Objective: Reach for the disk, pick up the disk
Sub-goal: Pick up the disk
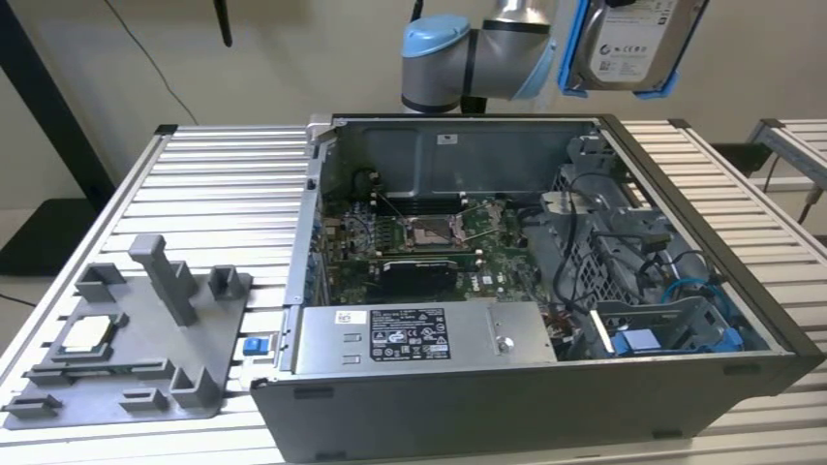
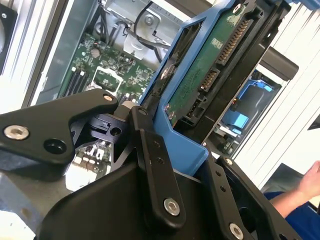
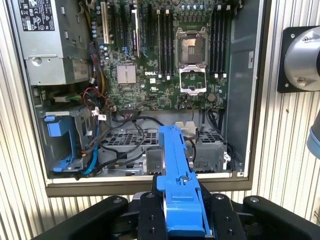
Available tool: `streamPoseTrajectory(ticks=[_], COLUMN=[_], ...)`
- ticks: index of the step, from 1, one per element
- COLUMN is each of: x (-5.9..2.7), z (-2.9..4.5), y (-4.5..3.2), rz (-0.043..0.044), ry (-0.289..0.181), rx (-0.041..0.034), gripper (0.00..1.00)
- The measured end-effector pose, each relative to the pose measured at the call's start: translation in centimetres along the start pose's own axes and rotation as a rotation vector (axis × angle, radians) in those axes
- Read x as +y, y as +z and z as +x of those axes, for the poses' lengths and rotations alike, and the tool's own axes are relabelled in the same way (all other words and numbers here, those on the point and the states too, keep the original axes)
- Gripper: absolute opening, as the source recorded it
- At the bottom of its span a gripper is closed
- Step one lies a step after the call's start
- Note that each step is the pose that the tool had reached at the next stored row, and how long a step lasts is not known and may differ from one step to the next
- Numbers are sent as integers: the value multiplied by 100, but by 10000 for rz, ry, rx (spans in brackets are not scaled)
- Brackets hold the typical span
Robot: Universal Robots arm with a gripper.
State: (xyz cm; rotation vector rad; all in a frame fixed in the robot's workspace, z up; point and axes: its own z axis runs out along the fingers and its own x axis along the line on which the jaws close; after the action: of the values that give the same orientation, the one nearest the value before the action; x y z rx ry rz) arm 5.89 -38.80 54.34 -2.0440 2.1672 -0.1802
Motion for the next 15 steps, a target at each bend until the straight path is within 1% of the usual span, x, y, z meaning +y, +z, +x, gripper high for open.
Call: streamPoseTrajectory(ticks=[9,12,15], x=[-2,-4,-8], z=[7,54,127], y=[1,0,-1], rz=[0,0,0], ry=[0,0,-1], rx=[-1,0,0], gripper=[0,0,0])
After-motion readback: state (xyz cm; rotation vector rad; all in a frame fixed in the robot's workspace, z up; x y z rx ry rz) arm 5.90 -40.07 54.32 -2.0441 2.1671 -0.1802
